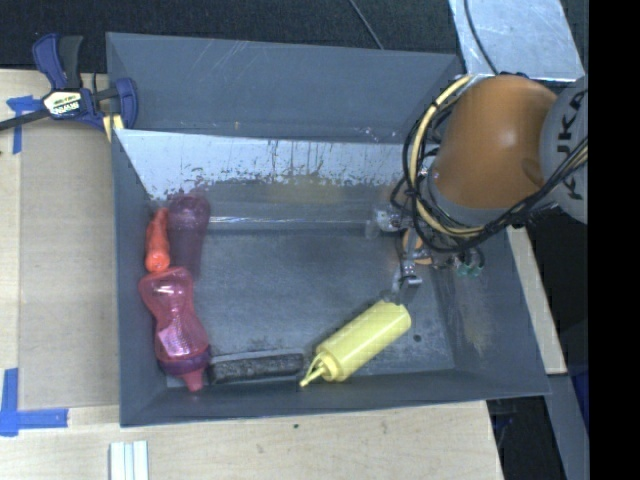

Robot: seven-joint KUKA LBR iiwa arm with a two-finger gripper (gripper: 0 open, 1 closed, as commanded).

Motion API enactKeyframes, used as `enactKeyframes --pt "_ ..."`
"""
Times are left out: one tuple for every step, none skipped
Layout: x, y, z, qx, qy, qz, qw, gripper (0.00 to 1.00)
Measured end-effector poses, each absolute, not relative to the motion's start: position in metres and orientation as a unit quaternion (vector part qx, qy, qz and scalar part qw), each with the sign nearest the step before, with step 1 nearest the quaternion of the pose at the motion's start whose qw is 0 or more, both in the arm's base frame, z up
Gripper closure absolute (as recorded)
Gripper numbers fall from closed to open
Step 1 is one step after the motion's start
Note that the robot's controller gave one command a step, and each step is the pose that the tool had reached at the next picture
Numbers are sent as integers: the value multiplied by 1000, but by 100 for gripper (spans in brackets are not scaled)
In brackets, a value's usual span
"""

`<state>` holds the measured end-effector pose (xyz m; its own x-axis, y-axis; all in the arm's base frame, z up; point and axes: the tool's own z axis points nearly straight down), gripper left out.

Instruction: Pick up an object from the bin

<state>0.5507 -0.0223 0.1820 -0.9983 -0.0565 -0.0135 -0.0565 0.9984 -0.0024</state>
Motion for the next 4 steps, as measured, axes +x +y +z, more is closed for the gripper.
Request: enactKeyframes --pt "495 -41 141 -32 999 0 3 0" --pt "501 -53 98 -87 996 -2 12 0" --pt "520 -29 70 -89 996 -1 9 0" --pt "500 -42 71 -85 996 -3 11 100"
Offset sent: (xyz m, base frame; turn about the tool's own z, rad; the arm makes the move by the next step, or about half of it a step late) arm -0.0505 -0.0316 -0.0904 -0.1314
